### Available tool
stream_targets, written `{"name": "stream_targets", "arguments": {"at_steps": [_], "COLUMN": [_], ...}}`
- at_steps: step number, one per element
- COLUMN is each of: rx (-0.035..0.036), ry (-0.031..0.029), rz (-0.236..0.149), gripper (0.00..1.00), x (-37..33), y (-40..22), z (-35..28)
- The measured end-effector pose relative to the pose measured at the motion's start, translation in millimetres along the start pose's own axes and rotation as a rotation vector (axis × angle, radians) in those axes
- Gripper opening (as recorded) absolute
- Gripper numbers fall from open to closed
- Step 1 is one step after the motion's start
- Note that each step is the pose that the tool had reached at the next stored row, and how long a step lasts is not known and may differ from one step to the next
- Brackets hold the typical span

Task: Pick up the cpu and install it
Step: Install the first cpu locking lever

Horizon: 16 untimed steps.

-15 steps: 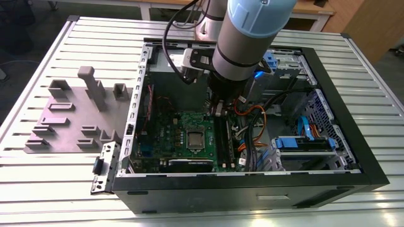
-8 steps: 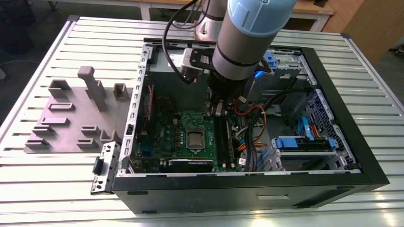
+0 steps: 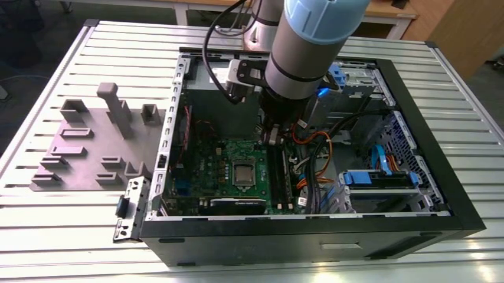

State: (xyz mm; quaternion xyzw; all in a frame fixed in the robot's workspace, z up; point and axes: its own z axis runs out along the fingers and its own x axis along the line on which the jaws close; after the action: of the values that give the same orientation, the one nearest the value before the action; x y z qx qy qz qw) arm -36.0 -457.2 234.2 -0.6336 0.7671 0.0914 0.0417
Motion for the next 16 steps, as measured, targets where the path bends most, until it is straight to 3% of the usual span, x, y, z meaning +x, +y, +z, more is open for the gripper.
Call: {"name": "stream_targets", "arguments": {"at_steps": [16], "rx": [0.0008], "ry": [0.0045], "rz": [-0.002], "gripper": [0.11], "x": [-0.8], "y": [1.3], "z": [-5.1]}}
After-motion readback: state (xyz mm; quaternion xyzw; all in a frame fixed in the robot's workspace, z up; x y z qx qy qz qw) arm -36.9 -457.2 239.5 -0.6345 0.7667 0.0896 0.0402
